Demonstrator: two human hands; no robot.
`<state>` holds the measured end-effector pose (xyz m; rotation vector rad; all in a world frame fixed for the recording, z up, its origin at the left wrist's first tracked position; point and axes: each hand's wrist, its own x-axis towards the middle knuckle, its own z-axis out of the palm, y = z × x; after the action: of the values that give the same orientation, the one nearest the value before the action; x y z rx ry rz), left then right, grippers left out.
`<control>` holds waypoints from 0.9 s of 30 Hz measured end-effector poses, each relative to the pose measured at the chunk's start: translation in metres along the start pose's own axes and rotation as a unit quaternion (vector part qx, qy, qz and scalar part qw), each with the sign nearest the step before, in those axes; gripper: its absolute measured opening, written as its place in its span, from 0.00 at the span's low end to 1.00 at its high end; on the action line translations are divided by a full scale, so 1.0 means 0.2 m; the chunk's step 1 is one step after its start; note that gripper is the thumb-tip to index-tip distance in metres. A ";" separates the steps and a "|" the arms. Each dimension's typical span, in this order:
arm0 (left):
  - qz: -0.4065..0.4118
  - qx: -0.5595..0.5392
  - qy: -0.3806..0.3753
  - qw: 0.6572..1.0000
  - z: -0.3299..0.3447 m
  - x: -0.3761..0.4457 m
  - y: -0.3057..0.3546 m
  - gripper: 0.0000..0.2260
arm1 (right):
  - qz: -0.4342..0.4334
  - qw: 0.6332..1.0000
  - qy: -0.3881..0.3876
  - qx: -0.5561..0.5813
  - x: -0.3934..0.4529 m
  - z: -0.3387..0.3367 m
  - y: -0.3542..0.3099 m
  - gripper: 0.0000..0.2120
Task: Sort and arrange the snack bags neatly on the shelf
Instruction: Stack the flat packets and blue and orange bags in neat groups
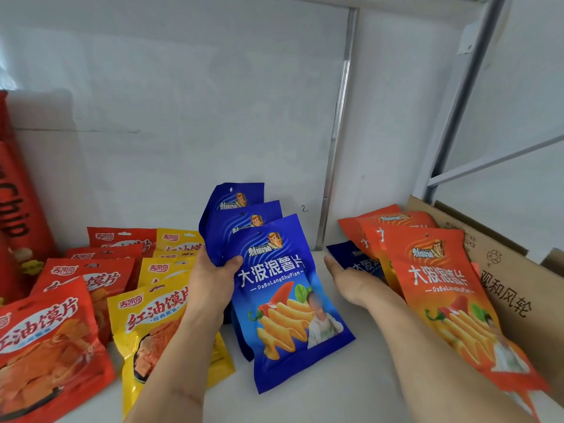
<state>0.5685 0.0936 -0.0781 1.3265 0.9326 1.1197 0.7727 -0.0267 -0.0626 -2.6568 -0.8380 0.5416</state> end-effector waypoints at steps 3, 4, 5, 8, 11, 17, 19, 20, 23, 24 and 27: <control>-0.001 -0.004 -0.001 1.000 0.00 0.00 0.01 0.20 | -0.037 0.997 -0.037 0.061 -0.04 -0.05 0.01 0.41; -0.001 -0.005 -0.002 1.000 0.00 0.00 0.01 0.21 | -0.048 0.996 -0.043 0.064 -0.04 -0.06 0.01 0.40; -0.001 -0.007 -0.002 1.000 0.00 0.00 0.01 0.21 | -0.056 0.996 -0.033 0.061 -0.01 -0.06 0.03 0.38; 0.000 -0.007 -0.003 1.000 -0.01 -0.01 0.01 0.21 | -0.065 0.995 0.074 -0.002 0.05 -0.03 0.07 0.29; -0.004 -0.007 0.001 1.000 -0.01 -0.01 0.00 0.21 | -0.037 0.990 0.103 -0.085 0.09 0.01 0.08 0.31; -0.010 -0.008 0.004 1.000 -0.02 -0.01 0.00 0.21 | -0.004 0.992 0.039 -0.122 0.11 0.06 0.01 0.34; -0.011 -0.006 0.006 1.000 -0.02 -0.01 0.00 0.20 | -0.027 0.991 0.012 -0.127 0.09 0.04 0.01 0.27; -0.010 -0.005 0.007 1.000 -0.02 -0.01 0.00 0.20 | -0.032 0.989 0.020 -0.145 0.09 0.03 0.01 0.24; -0.010 -0.004 0.010 1.000 -0.02 -0.01 0.01 0.19 | -0.017 0.983 0.086 -0.160 0.19 0.04 0.06 0.24; -0.009 -0.004 0.010 1.000 -0.02 -0.01 0.01 0.20 | -0.017 0.982 0.102 -0.158 0.22 0.04 0.07 0.24; -0.008 -0.006 0.014 1.000 -0.03 0.00 0.01 0.20 | -0.033 0.975 0.133 -0.173 0.26 0.05 0.11 0.21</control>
<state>0.5620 0.0942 -0.0765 1.2939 0.9544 1.1318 0.8174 -0.0109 -0.0932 -2.9071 -1.0086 0.0156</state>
